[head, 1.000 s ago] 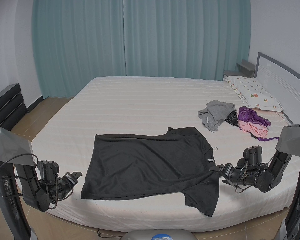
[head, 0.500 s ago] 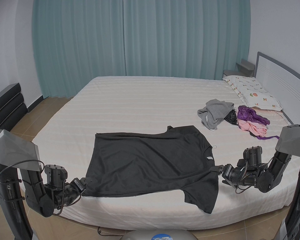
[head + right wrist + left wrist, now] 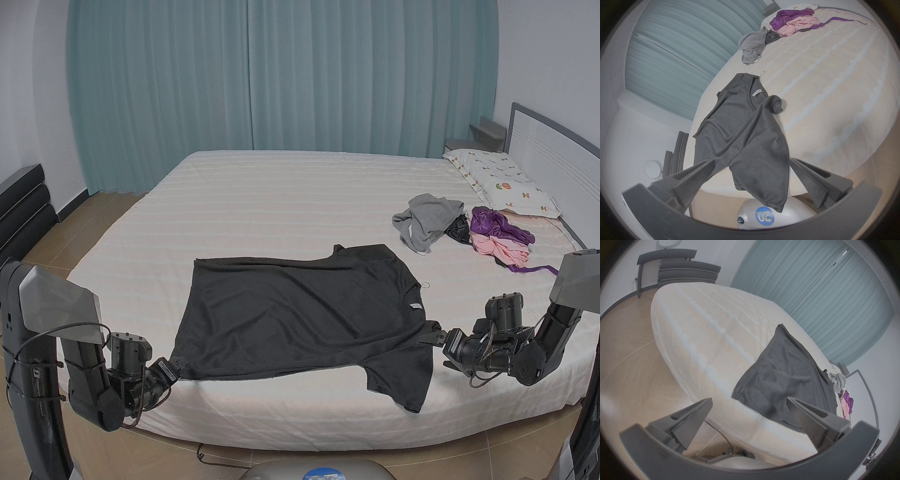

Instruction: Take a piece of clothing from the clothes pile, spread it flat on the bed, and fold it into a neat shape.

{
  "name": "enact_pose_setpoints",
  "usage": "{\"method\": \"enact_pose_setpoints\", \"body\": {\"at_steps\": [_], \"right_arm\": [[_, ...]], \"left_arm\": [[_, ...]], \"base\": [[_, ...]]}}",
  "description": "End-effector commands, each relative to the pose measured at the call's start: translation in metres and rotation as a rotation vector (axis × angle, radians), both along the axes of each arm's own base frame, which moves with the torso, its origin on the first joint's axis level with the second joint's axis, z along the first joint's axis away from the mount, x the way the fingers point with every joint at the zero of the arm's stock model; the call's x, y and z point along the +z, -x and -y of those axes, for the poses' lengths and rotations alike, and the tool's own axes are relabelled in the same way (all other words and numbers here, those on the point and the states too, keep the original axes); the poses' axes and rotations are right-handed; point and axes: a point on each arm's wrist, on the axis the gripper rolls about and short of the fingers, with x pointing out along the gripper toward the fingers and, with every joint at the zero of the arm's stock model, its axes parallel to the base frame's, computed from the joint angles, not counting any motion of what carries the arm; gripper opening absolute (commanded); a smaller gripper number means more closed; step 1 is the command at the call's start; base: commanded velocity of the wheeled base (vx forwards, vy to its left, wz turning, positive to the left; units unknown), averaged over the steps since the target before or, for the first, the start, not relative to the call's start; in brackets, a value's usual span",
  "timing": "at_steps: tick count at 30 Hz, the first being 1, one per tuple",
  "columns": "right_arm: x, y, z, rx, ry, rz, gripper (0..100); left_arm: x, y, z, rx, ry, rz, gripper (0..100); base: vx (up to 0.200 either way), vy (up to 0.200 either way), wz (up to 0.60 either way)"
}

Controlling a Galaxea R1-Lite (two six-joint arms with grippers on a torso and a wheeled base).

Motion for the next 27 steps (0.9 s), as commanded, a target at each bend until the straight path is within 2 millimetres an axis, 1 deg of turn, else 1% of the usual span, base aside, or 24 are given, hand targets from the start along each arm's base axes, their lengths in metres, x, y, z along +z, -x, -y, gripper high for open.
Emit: {"method": "enact_pose_setpoints", "body": {"at_steps": [1, 4, 5, 7, 11, 15, 16, 22, 27], "right_arm": [[0.000, -0.001, -0.001, 0.003, -0.002, 0.003, 100], [0.000, -0.001, -0.001, 0.003, -0.002, 0.003, 100], [0.000, -0.001, -0.001, 0.003, -0.002, 0.003, 100], [0.000, -0.001, -0.001, 0.004, -0.003, 0.003, 100], [0.000, -0.002, -0.001, 0.005, -0.004, 0.004, 100], [0.000, -0.001, -0.001, 0.005, -0.003, 0.001, 100], [0.000, 0.000, -0.002, 0.007, -0.002, 0.000, 100], [-0.002, 0.003, -0.006, 0.023, 0.010, -0.013, 100], [-0.012, 0.009, -0.008, 0.073, 0.062, -0.034, 100]], "left_arm": [[-0.016, -0.012, 0.009, -0.020, -0.020, -0.012, 100], [-0.015, -0.017, 0.016, -0.030, -0.029, 0.008, 100], [-0.017, -0.022, 0.017, -0.030, -0.034, 0.021, 100], [-0.017, -0.027, 0.018, -0.034, -0.039, 0.033, 100], [-0.024, -0.035, 0.018, -0.024, -0.057, 0.035, 100], [-0.025, -0.038, 0.018, -0.001, -0.086, 0.044, 100], [-0.026, -0.037, 0.018, -0.002, -0.087, 0.041, 0], [-0.021, -0.028, 0.016, 0.010, -0.094, 0.033, 0], [0.000, -0.023, 0.012, 0.045, -0.100, 0.081, 0]], "base": [[0.000, 0.000, 0.00], [0.000, 0.000, 0.00], [0.000, 0.000, 0.00], [0.000, 0.000, 0.00], [0.000, 0.000, 0.00], [0.000, 0.000, 0.00], [0.000, 0.000, 0.00], [0.000, 0.000, 0.00], [0.000, 0.000, 0.00]]}}
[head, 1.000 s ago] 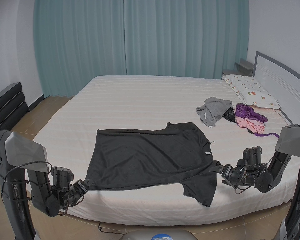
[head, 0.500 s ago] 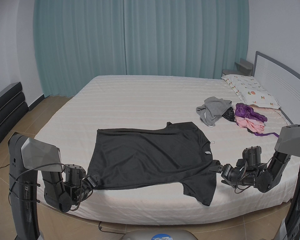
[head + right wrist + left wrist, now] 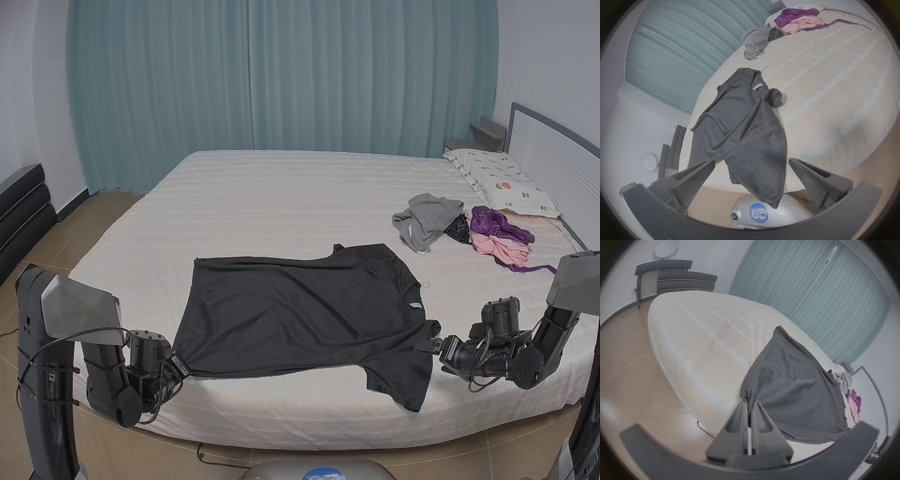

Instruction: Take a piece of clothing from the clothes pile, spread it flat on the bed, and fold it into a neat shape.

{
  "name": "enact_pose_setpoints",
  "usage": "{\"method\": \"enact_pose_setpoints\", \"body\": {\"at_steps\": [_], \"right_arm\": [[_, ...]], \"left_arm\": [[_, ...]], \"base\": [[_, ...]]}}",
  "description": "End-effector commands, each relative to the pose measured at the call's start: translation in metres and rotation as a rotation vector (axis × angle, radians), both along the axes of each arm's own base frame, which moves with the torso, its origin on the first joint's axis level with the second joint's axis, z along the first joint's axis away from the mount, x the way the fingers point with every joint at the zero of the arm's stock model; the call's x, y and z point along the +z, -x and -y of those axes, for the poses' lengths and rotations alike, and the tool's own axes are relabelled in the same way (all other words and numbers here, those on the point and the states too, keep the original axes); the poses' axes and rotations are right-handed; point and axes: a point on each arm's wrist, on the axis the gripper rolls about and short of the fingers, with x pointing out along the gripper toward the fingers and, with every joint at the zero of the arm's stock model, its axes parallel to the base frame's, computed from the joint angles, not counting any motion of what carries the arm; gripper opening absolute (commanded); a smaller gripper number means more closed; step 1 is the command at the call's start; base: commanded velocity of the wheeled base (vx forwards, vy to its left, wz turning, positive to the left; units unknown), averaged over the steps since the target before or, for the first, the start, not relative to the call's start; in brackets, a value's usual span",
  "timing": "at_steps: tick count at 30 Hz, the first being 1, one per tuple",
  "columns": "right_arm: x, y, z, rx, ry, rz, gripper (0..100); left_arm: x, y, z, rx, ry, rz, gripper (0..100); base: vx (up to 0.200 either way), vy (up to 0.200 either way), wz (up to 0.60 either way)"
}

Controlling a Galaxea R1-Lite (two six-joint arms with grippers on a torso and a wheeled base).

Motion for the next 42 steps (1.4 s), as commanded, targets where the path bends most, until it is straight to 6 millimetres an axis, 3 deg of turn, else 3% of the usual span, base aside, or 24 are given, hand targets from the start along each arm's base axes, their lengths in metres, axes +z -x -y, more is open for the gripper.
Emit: {"method": "enact_pose_setpoints", "body": {"at_steps": [1, 4, 14, 19, 32, 33, 42], "right_arm": [[-0.010, 0.004, -0.003, 0.027, 0.028, -0.025, 100], [-0.012, 0.000, -0.003, 0.010, 0.048, -0.016, 100], [-0.029, -0.040, -0.005, -0.066, 0.101, 0.035, 100], [-0.036, -0.039, -0.008, -0.045, 0.100, 0.016, 100], [-0.047, -0.038, -0.028, 0.087, 0.148, 0.037, 100], [-0.050, -0.038, -0.030, 0.110, 0.159, 0.037, 0], [-0.044, -0.023, -0.025, 0.158, 0.204, 0.026, 0]], "left_arm": [[0.021, 0.003, -0.003, 0.020, 0.006, 0.052, 0], [0.029, 0.004, -0.004, 0.024, 0.012, 0.075, 0], [0.059, 0.005, -0.013, 0.052, 0.023, 0.166, 0], [0.070, 0.003, -0.024, 0.084, 0.026, 0.202, 0], [0.066, 0.005, -0.022, 0.072, 0.031, 0.185, 0], [0.065, 0.005, -0.022, 0.070, 0.031, 0.183, 0], [0.067, 0.006, -0.022, 0.070, 0.032, 0.185, 0]], "base": [[0.000, 0.000, 0.00], [0.000, 0.000, 0.00], [0.000, 0.000, 0.00], [0.000, 0.000, 0.00], [0.000, 0.000, 0.00], [0.000, 0.000, 0.00], [0.000, 0.000, 0.00]]}}
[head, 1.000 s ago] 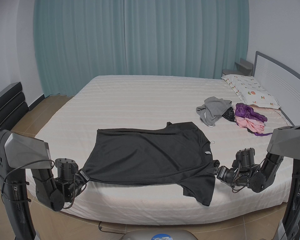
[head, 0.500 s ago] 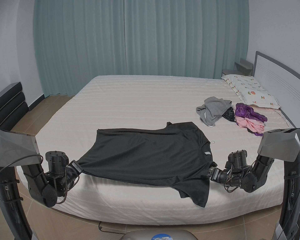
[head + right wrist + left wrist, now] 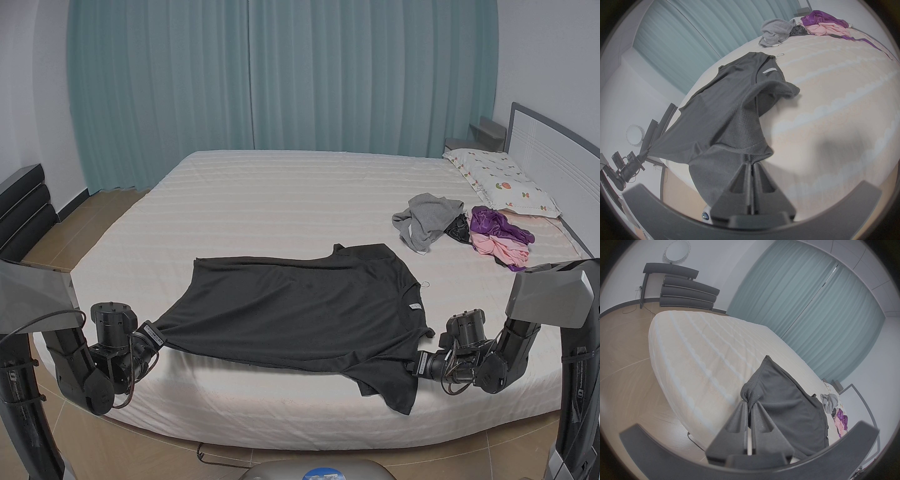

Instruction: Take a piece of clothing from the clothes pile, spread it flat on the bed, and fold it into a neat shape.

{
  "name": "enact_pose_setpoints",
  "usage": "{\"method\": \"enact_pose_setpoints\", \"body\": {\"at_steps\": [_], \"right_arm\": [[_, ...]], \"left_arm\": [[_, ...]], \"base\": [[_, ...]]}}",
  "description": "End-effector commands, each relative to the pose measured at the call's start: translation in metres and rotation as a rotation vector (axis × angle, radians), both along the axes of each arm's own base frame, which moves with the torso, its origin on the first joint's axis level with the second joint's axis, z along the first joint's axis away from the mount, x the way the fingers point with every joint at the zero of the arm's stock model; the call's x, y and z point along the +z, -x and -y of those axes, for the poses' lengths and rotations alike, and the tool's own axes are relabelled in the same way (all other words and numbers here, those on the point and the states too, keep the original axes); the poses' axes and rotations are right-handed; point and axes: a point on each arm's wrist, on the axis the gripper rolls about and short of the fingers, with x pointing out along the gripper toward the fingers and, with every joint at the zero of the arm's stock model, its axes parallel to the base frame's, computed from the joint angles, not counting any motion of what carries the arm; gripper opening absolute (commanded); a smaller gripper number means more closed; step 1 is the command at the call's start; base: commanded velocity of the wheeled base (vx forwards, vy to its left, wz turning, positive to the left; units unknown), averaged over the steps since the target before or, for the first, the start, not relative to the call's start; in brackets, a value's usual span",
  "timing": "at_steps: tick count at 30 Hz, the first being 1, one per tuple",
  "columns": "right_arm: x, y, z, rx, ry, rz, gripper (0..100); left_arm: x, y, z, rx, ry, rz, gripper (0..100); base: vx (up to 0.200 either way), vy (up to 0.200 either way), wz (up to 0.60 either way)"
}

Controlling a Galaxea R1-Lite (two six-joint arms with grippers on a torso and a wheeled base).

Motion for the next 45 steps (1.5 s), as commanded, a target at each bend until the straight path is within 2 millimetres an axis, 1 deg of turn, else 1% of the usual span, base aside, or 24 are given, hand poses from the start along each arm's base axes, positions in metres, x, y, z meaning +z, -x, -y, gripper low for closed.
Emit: {"method": "enact_pose_setpoints", "body": {"at_steps": [1, 5, 6, 7, 8, 10, 13, 15, 16, 17, 20, 24, 26, 27, 28, 31, 32, 33, 35, 36, 39, 40, 42, 45], "right_arm": [[0.008, 0.011, 0.005, -0.002, -0.001, -0.011, 0], [0.020, 0.025, 0.017, 0.001, -0.032, -0.028, 0], [0.020, 0.025, 0.017, 0.001, -0.032, -0.028, 0], [0.026, 0.032, 0.024, 0.005, -0.054, -0.036, 0], [0.027, 0.034, 0.024, 0.005, -0.056, -0.038, 0], [0.034, 0.043, 0.034, -0.008, -0.070, -0.045, 0], [0.040, 0.054, 0.042, -0.008, -0.081, -0.055, 0], [0.042, 0.065, 0.047, 0.010, -0.092, -0.067, 0], [0.042, 0.067, 0.048, 0.012, -0.092, -0.071, 0], [0.042, 0.074, 0.050, 0.030, -0.090, -0.084, 0], [0.038, 0.080, 0.051, 0.044, -0.072, -0.104, 0], [0.032, 0.078, 0.051, 0.050, -0.062, -0.117, 0], [0.026, 0.074, 0.048, 0.055, -0.056, -0.124, 0], [0.024, 0.071, 0.047, 0.058, -0.056, -0.125, 100], [0.024, 0.071, 0.047, 0.058, -0.056, -0.125, 100], [0.022, 0.056, 0.046, 0.055, -0.060, -0.091, 100], [0.022, 0.056, 0.046, 0.055, -0.060, -0.091, 100], [0.023, 0.046, 0.046, 0.045, -0.068, -0.067, 100], [0.023, 0.040, 0.046, 0.041, -0.069, -0.053, 100], [0.021, 0.034, 0.046, 0.038, -0.070, -0.042, 100], [0.017, 0.027, 0.045, 0.026, -0.057, -0.036, 100], [0.011, 0.020, 0.045, 0.002, -0.030, -0.030, 100], [0.007, 0.014, 0.045, -0.014, -0.016, -0.023, 100], [0.006, 0.009, 0.044, -0.020, -0.019, -0.013, 100]], "left_arm": [[0.001, 0.002, 0.000, 0.002, 0.000, 0.000, 0], [0.001, 0.004, 0.000, -0.003, -0.003, -0.006, 0], [0.001, 0.006, 0.000, -0.006, -0.006, -0.009, 0], [0.001, 0.006, 0.001, -0.008, -0.008, -0.010, 0], [0.002, 0.006, 0.001, -0.008, -0.008, -0.008, 0], [0.004, 0.008, 0.001, -0.013, -0.013, -0.006, 0], [0.004, 0.013, 0.001, -0.026, -0.031, -0.019, 0], [0.005, 0.017, 0.003, -0.043, -0.047, -0.028, 0], [0.005, 0.018, 0.003, -0.043, -0.047, -0.030, 0], [0.004, 0.021, 0.006, -0.056, -0.049, -0.036, 0], [0.003, 0.025, 0.012, -0.081, -0.053, -0.051, 0], [0.000, 0.029, 0.017, -0.104, -0.056, -0.067, 0], [-0.001, 0.030, 0.019, -0.112, -0.057, -0.073, 0], [-0.001, 0.030, 0.019, -0.112, -0.057, -0.073, 0], [-0.001, 0.030, 0.019, -0.112, -0.057, -0.073, 0], [-0.002, 0.030, 0.019, -0.112, -0.057, -0.074, 0], [-0.002, 0.030, 0.019, -0.112, -0.057, -0.074, 0], [-0.002, 0.030, 0.019, -0.113, -0.056, -0.074, 0], [-0.001, 0.029, 0.019, -0.111, -0.054, -0.071, 0], [-0.002, 0.028, 0.018, -0.108, -0.055, -0.073, 0], [-0.004, 0.028, 0.018, -0.108, -0.055, -0.079, 0], [-0.004, 0.028, 0.018, -0.108, -0.055, -0.077, 0], [-0.004, 0.028, 0.018, -0.108, -0.055, -0.077, 0], [-0.004, 0.028, 0.018, -0.106, -0.055, -0.077, 0]], "base": [[0.000, 0.000, 0.00], [0.000, 0.000, 0.00], [0.000, 0.000, 0.00], [0.000, 0.000, 0.00], [0.000, 0.000, 0.00], [0.000, 0.000, 0.00], [0.000, 0.000, 0.00], [0.000, 0.000, 0.00], [0.000, 0.000, 0.00], [0.000, 0.000, 0.00], [0.000, 0.000, 0.00], [0.000, 0.000, 0.00], [0.000, 0.000, 0.00], [0.000, 0.000, 0.00], [0.000, 0.000, 0.00], [0.000, 0.000, 0.00], [0.000, 0.000, 0.00], [0.000, 0.000, 0.00], [0.000, 0.000, 0.00], [0.000, 0.000, 0.00], [0.000, 0.000, 0.00], [0.000, 0.000, 0.00], [0.000, 0.000, 0.00], [0.000, 0.000, 0.00]]}}
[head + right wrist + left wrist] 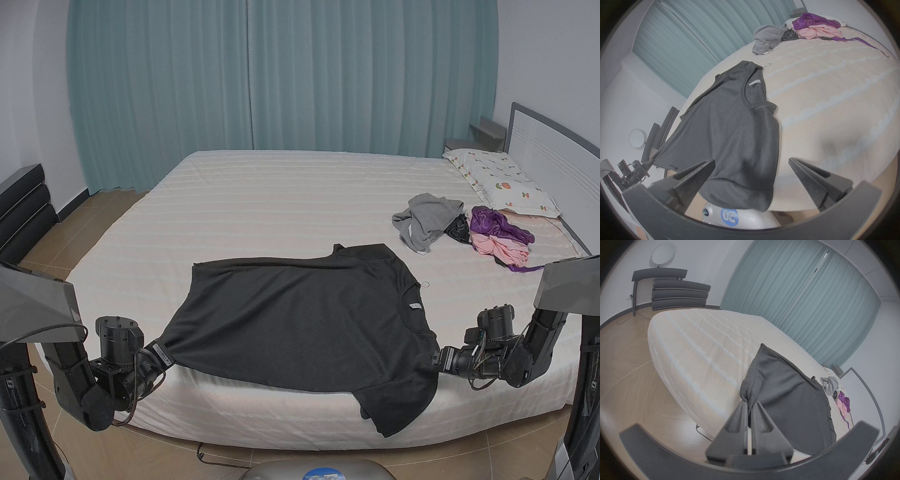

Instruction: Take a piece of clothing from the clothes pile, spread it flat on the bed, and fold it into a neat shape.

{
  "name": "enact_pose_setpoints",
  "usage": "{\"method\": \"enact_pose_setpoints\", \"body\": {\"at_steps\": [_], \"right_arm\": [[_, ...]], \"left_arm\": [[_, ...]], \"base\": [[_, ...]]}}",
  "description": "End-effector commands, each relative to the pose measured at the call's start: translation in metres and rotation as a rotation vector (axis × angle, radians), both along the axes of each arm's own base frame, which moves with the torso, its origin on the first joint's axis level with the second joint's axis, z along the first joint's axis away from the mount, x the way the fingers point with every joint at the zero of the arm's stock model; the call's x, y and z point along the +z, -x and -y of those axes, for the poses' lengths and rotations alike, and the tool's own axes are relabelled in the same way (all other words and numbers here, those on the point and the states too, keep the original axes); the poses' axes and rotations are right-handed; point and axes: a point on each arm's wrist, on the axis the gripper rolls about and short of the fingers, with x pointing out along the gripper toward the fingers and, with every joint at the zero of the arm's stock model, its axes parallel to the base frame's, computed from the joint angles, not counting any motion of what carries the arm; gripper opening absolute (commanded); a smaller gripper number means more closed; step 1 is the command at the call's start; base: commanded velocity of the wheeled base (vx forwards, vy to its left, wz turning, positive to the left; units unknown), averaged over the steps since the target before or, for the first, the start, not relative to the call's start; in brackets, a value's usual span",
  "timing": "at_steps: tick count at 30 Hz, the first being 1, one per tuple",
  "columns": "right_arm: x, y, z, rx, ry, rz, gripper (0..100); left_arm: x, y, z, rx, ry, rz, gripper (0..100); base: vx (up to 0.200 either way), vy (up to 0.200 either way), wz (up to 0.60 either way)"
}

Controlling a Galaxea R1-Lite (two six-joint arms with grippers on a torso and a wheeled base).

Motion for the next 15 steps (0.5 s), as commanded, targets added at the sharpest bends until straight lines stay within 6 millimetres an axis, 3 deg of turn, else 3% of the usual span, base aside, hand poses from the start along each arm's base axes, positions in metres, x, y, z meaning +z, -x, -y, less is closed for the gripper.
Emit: {"method": "enact_pose_setpoints", "body": {"at_steps": [1, 2, 8, 15], "right_arm": [[-0.013, -0.011, -0.001, -0.008, 0.006, -0.013, 100], [-0.015, -0.012, -0.002, -0.008, 0.006, -0.014, 0], [-0.011, -0.017, -0.002, -0.020, -0.007, 0.008, 0], [0.015, -0.020, 0.012, -0.109, -0.074, 0.059, 0]], "left_arm": [[-0.002, 0.000, -0.001, 0.003, -0.001, -0.007, 0], [-0.002, 0.000, -0.001, 0.003, -0.001, -0.007, 0], [-0.001, 0.001, -0.003, 0.007, -0.008, -0.008, 0], [-0.001, 0.009, -0.006, -0.018, -0.058, -0.035, 0]], "base": [[0.000, 0.000, 0.00], [0.000, 0.000, 0.00], [0.000, 0.000, 0.00], [0.000, 0.000, 0.00]]}}
